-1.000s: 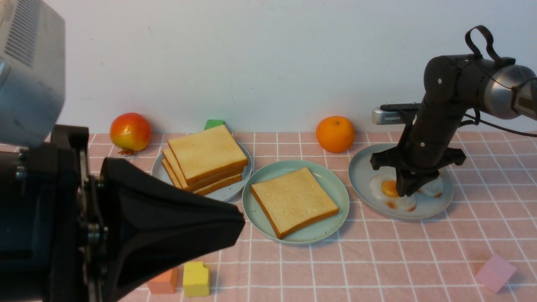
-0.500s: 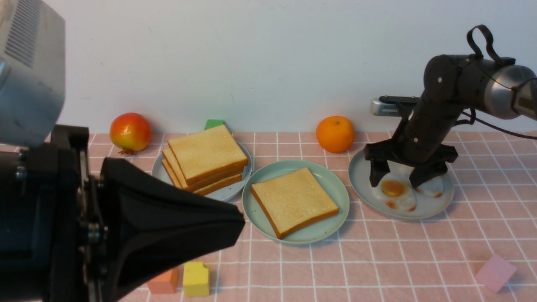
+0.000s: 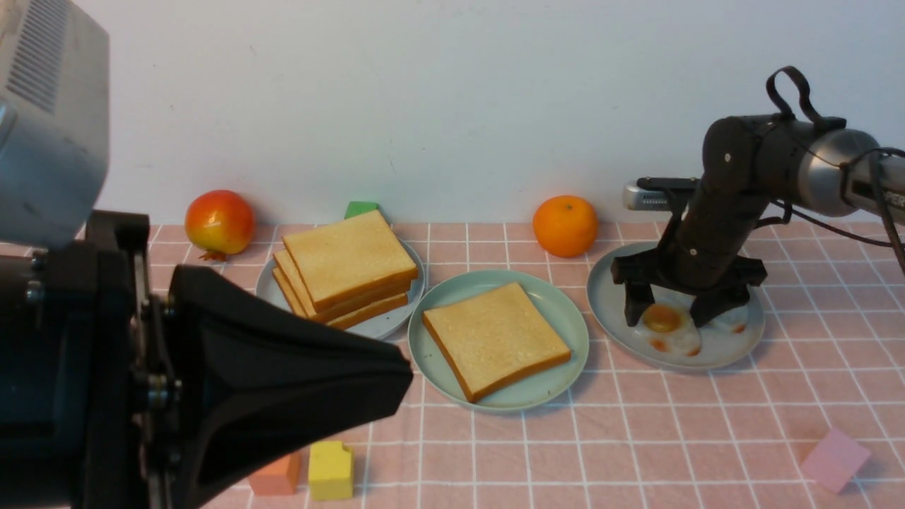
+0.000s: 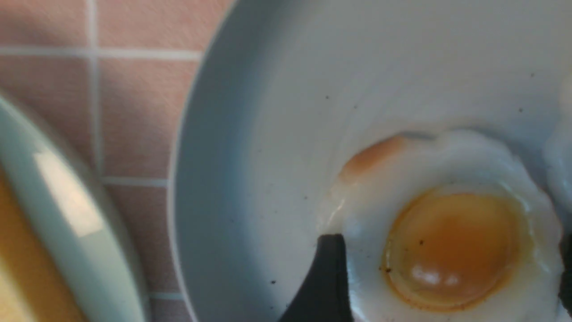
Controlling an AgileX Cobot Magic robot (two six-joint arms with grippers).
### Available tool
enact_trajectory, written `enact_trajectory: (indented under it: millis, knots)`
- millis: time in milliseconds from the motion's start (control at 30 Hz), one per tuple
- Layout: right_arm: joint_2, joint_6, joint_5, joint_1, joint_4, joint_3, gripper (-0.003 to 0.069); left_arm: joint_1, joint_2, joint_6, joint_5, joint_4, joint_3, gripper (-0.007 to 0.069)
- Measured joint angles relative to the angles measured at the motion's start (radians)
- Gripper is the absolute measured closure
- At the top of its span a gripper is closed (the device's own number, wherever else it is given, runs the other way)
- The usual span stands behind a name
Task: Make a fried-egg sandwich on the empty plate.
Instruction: Use the right arm to grab a fried egg
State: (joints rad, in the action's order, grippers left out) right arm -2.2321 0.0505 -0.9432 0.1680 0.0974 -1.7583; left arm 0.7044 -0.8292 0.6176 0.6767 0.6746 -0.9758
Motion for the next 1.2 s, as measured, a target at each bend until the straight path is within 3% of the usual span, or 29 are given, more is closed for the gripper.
enact_trajectory:
  millis: [267, 433, 533, 600, 700, 767, 800, 833, 867, 1200]
  knots:
    - [-0.008, 0.002, -0.005, 0.021, -0.051, -0.009, 0.0054, 0.0, 0.0, 0.0, 0.0, 0.0, 0.0, 0.0571]
    - [-0.009, 0.002, -0.004, 0.026, -0.064, -0.011, 0.022, 0.0, 0.0, 0.0, 0.0, 0.0, 0.0, 0.0569]
    - [-0.009, -0.003, -0.007, 0.027, -0.049, -0.012, 0.0278, 0.0, 0.0, 0.0, 0.0, 0.0, 0.0, 0.0569]
    - [-0.011, -0.016, -0.009, 0.028, -0.036, -0.012, 0.0375, 0.0, 0.0, 0.0, 0.0, 0.0, 0.0, 0.0569]
    - [-0.009, -0.035, -0.016, 0.029, -0.034, -0.014, 0.0417, 0.0, 0.0, 0.0, 0.002, 0.0, 0.0, 0.0569]
    - [-0.004, -0.042, -0.022, 0.029, -0.034, -0.016, 0.0485, 0.0, 0.0, 0.0, 0.003, 0.0, 0.0, 0.0569]
    - [-0.001, -0.045, -0.026, 0.029, -0.035, -0.016, 0.0561, 0.0, 0.0, 0.0, 0.003, 0.0, 0.0, 0.0569]
    - [-0.001, -0.045, -0.026, 0.029, -0.035, -0.016, 0.0561, 0.0, 0.0, 0.0, 0.003, 0.0, 0.0, 0.0569]
    - [0.005, -0.051, -0.028, 0.029, -0.039, -0.015, 0.0643, 0.0, 0.0, 0.0, 0.003, 0.0, 0.0, 0.0569]
    - [0.08, -0.042, -0.047, 0.035, -0.097, 0.001, 0.0658, 0.0, 0.0, 0.0, 0.014, 0.0, 0.0, 0.0569]
